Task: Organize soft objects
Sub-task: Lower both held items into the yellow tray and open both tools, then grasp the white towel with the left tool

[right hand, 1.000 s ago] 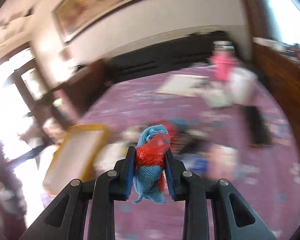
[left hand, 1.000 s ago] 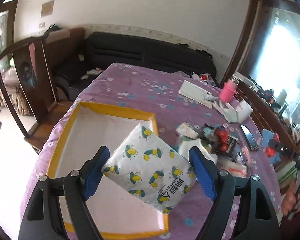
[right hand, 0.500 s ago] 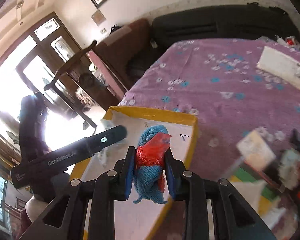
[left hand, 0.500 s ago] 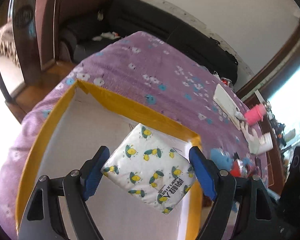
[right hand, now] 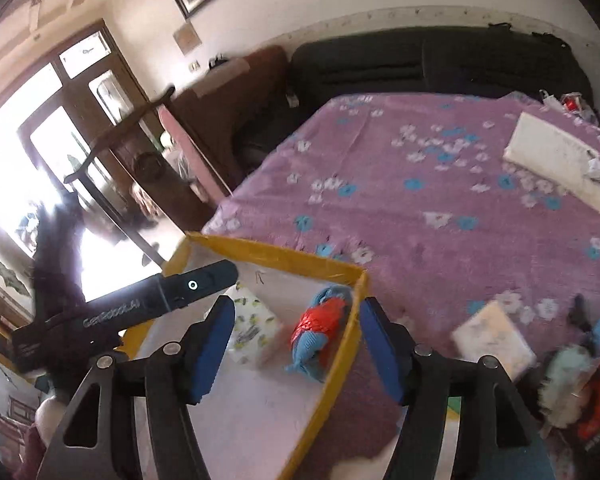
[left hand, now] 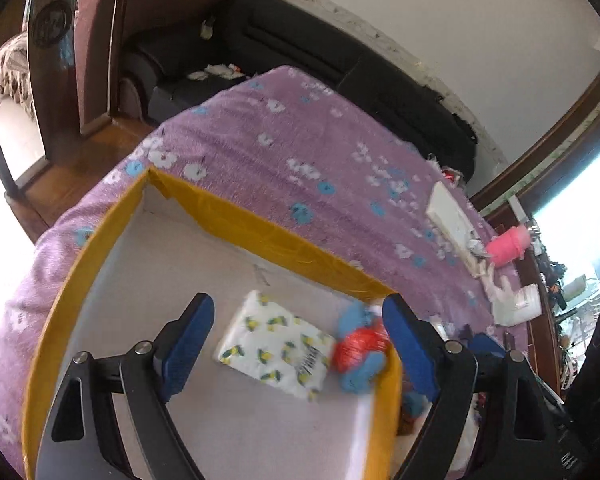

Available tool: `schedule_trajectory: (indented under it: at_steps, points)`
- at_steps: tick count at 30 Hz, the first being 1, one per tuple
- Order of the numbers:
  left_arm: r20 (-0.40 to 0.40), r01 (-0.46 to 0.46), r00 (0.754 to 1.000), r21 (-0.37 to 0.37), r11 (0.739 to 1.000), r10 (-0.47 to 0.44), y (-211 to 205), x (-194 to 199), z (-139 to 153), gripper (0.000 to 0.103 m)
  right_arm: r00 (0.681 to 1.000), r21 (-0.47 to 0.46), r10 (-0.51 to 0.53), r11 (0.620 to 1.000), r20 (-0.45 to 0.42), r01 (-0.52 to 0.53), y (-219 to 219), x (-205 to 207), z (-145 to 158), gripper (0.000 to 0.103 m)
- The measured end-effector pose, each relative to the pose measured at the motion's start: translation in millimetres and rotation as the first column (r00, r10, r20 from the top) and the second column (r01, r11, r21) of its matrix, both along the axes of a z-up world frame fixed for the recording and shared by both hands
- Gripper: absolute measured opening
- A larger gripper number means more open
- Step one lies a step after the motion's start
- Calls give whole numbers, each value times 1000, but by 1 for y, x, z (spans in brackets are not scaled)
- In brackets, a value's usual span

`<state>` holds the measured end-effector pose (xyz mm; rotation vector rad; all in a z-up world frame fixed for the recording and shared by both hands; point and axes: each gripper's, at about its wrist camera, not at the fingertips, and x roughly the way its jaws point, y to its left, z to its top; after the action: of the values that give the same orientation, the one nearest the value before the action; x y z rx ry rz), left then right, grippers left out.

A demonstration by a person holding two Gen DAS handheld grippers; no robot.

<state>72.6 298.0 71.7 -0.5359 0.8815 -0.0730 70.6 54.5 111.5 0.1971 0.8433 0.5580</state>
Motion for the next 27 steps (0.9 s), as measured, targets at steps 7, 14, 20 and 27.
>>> schedule_trajectory:
  at_steps: [7,14,20,27]
  points:
    - [84,55,994,113,992,-65,-48,-51,46,95,975,-24,-156,986,160,162,-117,-77,36,93]
    - [27,260,961,238,936,-274,-158,-79,20,95,947,-88,-313,944,67,318,-221,-125,-9,93]
    - [-36,311,946,375,873,-321,-220,-78,-10,95,917,-66,-399,914,24,399,-282,-152,-30,93]
    - [-122,373,927,408,834,-354,-237,-55,-34,95,901,-4,-433,901,6,433,-314,-170,-38,93]
